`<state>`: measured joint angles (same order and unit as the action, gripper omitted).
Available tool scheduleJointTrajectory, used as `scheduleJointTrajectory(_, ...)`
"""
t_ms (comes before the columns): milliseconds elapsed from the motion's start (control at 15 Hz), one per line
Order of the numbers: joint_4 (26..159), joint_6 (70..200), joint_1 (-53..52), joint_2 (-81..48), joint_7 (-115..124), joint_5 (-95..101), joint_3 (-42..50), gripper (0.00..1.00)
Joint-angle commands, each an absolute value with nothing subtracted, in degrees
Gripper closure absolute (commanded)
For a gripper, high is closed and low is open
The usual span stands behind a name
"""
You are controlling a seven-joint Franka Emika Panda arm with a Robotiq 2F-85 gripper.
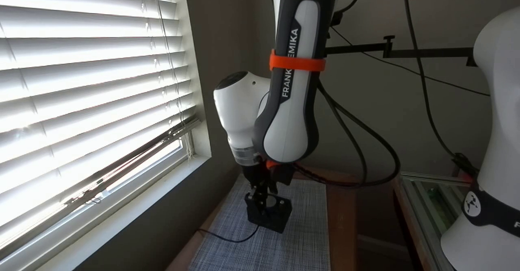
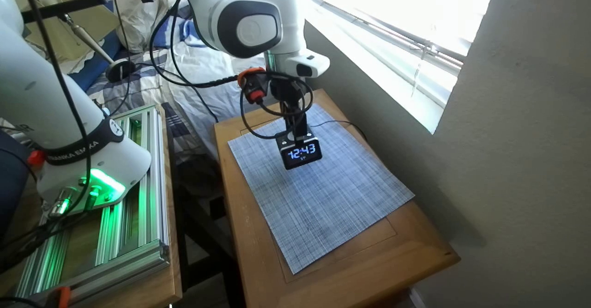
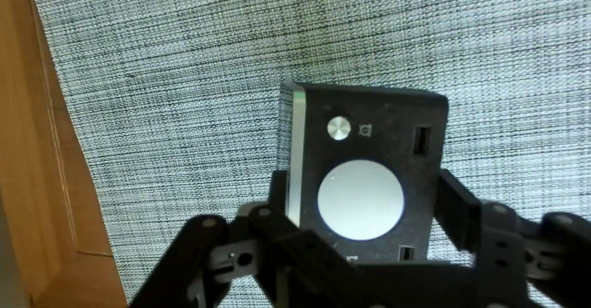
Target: Turn the alarm clock to the right
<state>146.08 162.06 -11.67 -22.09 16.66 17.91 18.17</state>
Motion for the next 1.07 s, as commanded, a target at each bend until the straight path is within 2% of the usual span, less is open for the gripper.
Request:
scheduleJointTrajectory(0, 146.0, 162.8, -9.5, -22.4, 13.9, 18.2, 17.0, 0.48)
scheduleJointTrajectory(1000, 142.2, 167.9, -7.5, -30.5, 12.4, 15.4, 15.0, 0.48)
